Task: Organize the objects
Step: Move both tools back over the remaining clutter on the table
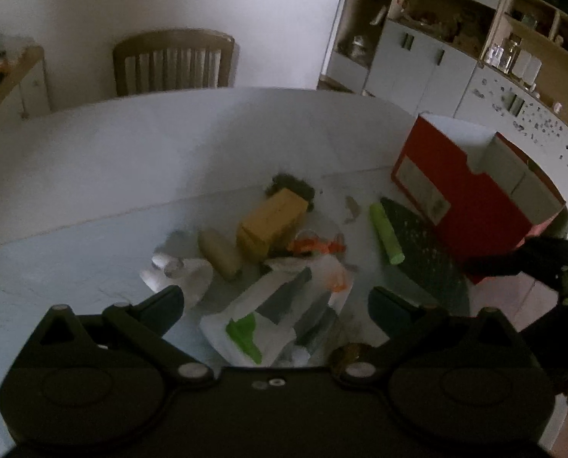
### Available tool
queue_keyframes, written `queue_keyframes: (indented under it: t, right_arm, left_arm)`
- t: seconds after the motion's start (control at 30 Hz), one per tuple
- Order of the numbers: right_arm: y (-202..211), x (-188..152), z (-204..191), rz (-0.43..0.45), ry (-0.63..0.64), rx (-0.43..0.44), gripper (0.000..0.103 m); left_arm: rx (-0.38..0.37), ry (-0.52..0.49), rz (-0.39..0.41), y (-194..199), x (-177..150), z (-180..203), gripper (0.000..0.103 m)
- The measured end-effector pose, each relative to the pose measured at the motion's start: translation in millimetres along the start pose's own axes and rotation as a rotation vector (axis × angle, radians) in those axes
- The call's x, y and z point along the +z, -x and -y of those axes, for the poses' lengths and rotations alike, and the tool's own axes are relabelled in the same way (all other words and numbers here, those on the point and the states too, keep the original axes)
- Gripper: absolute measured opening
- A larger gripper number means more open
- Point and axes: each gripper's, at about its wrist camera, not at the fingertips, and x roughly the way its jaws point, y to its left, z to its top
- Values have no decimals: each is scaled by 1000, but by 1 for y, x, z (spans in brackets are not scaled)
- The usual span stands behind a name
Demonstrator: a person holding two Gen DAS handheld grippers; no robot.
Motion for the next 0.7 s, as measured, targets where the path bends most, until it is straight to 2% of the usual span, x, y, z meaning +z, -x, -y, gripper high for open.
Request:
queue_keyframes:
  t: [0.1, 0.23, 0.37, 0.43, 0.7]
  right_arm:
    - [-9, -3, -2, -27, -10, 17, 96]
    - [-20, -6, -8, -56, 9, 29, 96]
    - [-31, -6, -11, -80, 4, 39, 91]
    - [-34, -6, -16, -88, 26, 32, 81]
    - [-43, -8, -29, -114, 70, 47, 64]
  left_arm:
    - [5, 20, -22, -10, -2, -7, 95]
    - [12, -19, -40, -21, -3, -6, 94]
    - [12, -53, -64, -31, -6, -1, 92]
    - [15, -67, -75, -36, -8, 0, 91]
    - [14, -87, -84, -43, -9, 1, 78]
